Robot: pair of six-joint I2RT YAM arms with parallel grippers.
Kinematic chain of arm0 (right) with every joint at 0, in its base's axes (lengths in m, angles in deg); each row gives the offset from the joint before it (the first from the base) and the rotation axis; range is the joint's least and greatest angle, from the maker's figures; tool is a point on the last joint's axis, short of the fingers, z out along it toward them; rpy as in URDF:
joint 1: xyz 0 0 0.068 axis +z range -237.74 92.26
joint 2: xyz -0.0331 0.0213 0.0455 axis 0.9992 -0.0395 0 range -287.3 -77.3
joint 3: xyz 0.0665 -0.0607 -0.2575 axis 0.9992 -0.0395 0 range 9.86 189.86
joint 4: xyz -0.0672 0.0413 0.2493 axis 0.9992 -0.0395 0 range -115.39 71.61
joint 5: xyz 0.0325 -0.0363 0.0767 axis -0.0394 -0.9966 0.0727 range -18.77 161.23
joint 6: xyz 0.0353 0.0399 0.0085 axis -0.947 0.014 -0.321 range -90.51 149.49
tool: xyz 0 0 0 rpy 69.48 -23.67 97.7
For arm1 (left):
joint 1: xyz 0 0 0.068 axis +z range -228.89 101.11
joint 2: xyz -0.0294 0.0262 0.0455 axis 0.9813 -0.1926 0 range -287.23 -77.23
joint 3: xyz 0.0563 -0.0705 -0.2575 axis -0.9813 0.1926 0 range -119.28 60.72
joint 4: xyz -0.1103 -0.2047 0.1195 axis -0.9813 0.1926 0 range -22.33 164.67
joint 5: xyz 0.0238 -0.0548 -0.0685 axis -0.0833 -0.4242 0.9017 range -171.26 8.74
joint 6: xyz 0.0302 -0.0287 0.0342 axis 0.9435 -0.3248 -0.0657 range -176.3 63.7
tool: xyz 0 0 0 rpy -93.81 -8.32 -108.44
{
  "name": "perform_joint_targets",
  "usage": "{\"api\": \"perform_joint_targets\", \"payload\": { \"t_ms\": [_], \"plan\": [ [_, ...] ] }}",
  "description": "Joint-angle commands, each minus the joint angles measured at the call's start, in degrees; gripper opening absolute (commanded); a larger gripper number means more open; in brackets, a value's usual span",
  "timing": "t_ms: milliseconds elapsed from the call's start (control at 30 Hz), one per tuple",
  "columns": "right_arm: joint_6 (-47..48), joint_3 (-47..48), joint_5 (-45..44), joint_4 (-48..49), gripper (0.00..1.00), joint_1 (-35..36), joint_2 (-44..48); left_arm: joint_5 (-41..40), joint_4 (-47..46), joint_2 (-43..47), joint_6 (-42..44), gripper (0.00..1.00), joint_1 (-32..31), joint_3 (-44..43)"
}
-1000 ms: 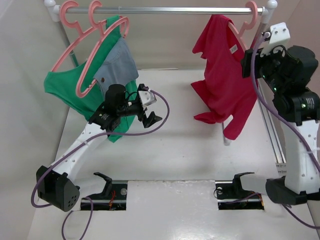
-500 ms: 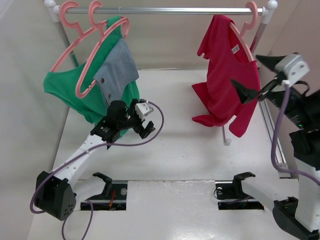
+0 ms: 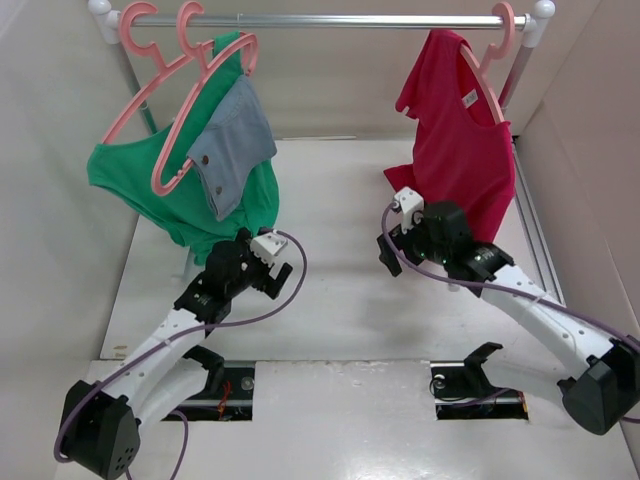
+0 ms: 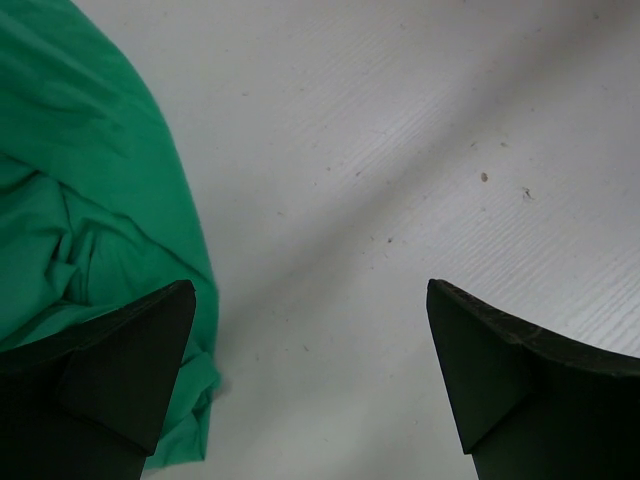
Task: Place the t-shirt on the hanger
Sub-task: Hang the hanger with tshirt onto the clothesline
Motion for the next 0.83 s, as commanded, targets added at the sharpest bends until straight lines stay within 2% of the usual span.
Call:
{"api": "perform_joint_targets", "payload": {
  "t_ms": [0,200,400,800],
  "plan": [
    [-8.1,-4.4,-10.8,12.1,1.0,0.4,0.5,-2.7,-6.0,1.8,-1.0,1.0,0.0,1.4],
    [-12.3,-8.8,-16.8,13.5,1.0,0.4,-1.3,-2.6,-9.0,3.6,-2.3,1.0,3.1,3.8],
    [-13.3,-10.6,-12.9,14.9,1.0,-0.1,-1.3,-2.1,-10.1,4.1,-1.7,1.0,4.8,4.9],
    [-15.2,-17.2,-14.6,15.9,1.0,-1.4,6.5,-1.4,-10.6,5.7,-1.2,1.0,5.3,5.4]
  ]
}}
